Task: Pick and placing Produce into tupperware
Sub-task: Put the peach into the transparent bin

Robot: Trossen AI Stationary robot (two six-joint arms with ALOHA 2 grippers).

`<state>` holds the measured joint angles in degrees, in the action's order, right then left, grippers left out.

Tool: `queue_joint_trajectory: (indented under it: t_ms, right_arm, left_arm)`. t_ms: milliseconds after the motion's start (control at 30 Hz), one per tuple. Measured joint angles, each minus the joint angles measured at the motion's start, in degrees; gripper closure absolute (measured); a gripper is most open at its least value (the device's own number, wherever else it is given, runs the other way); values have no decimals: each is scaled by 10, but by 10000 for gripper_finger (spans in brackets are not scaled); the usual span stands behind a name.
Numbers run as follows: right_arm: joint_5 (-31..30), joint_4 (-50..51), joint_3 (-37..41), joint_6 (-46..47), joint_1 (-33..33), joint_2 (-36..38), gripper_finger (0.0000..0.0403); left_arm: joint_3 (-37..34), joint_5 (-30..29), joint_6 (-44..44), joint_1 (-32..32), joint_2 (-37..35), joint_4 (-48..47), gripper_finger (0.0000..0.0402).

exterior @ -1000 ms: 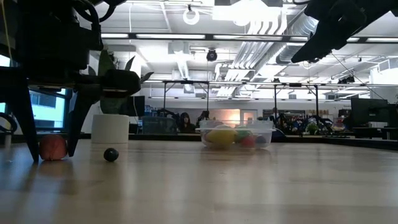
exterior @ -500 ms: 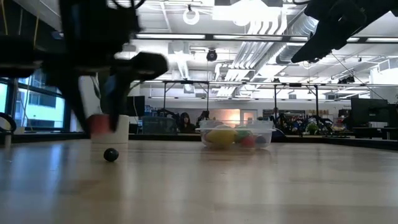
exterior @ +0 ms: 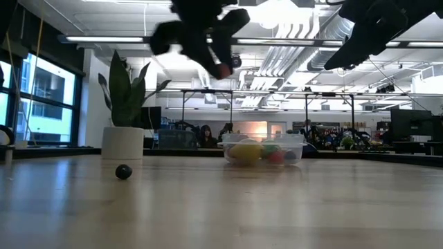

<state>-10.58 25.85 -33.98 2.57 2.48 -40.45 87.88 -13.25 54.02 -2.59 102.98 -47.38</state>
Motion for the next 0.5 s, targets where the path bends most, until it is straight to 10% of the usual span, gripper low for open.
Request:
queue_joint_trajectory:
  t_ms: [500]
  right_arm:
    - [0,0,0,0,0,0,329]
  left_arm:
    - [82,158,99,-137,136,120,276]
